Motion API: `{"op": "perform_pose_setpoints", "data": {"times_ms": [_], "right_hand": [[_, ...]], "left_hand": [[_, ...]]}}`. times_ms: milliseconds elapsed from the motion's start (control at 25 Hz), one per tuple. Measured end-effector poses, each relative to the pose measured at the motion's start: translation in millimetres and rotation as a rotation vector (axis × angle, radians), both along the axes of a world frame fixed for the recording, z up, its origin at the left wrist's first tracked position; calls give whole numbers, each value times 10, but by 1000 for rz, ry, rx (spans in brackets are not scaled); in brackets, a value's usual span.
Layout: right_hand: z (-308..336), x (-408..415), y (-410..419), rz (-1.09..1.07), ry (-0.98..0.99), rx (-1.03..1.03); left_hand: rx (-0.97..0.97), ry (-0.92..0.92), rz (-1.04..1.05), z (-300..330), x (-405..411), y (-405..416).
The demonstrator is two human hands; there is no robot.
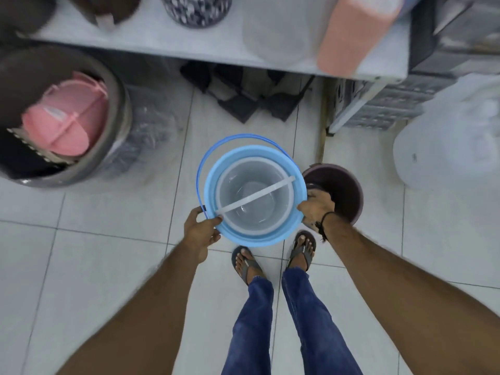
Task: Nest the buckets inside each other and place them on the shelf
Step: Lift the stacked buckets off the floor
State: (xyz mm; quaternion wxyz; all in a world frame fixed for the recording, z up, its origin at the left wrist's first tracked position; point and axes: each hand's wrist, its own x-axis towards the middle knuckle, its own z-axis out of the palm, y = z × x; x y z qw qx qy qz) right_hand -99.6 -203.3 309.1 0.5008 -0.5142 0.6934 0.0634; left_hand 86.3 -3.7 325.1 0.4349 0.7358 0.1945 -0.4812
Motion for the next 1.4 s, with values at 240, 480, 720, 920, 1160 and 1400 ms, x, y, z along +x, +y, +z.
{"op": "perform_pose_setpoints", "data": {"times_ms": [240,480,720,920,1160,1400], "right_hand": [[892,-564,-435,-114,-21,-86],[689,-1495,-943,-245,88,-109],[-632,-2167,-1219,-159,115,-158],[-1872,-2298,-1301,-103,144,-162],[-2726,-2286,-1416,-116,202,7],[-2964,-2383,-1411,-470,9,448]], "left_hand": [[-77,-11,-91,918,-468,-663],[-100,50,-253,588,-1205,-1417],[7,-5,-287,-771,-1899,-1780],[136,-57,-301,-1976,-2115,-1909],[249,-68,-391,-2844,-2053,-1947],[117,150,-300,-3073,-1951,-1909]]}}
